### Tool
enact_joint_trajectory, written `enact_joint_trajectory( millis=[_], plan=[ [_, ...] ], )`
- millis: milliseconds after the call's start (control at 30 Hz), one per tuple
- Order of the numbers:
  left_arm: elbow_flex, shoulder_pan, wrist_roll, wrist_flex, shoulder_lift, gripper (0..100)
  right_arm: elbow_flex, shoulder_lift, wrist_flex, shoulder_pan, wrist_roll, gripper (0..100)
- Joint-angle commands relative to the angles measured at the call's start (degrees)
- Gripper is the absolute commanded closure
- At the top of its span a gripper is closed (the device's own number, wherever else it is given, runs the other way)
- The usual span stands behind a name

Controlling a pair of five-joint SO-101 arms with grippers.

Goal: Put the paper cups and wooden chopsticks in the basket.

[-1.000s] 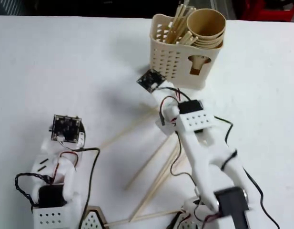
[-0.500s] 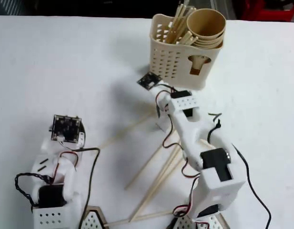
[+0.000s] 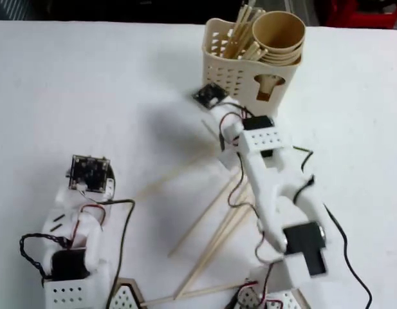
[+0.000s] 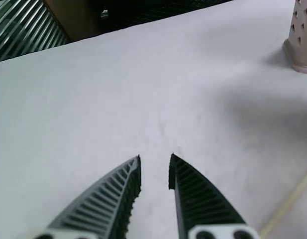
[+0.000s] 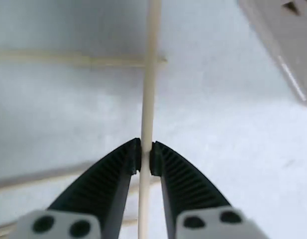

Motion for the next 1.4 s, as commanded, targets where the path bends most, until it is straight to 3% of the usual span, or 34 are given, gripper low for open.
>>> enact_joint_trajectory(
  millis=[0,367,833,1133,1367],
  plan=[
    [-0.4,-0.5,-0.5,-1.6,-0.6,89,-1.8,-9.8,1.3,0.7,-0.6,98.1],
    [-0.4,-0.5,-0.5,-1.6,-0.6,89,-9.3,-24.0,-4.5,-0.8,-14.6,98.1],
    [-0.3,-0.5,-0.5,-1.6,-0.6,89,-13.1,-23.6,-43.1,-0.6,-32.9,98.1],
    [-0.3,-0.5,-0.5,-1.6,-0.6,89,-13.4,-12.2,-66.9,2.5,-33.7,98.1],
    [-0.3,-0.5,-0.5,-1.6,-0.6,89,-13.5,-2.0,-72.3,5.2,-33.8,98.1]
  ],
)
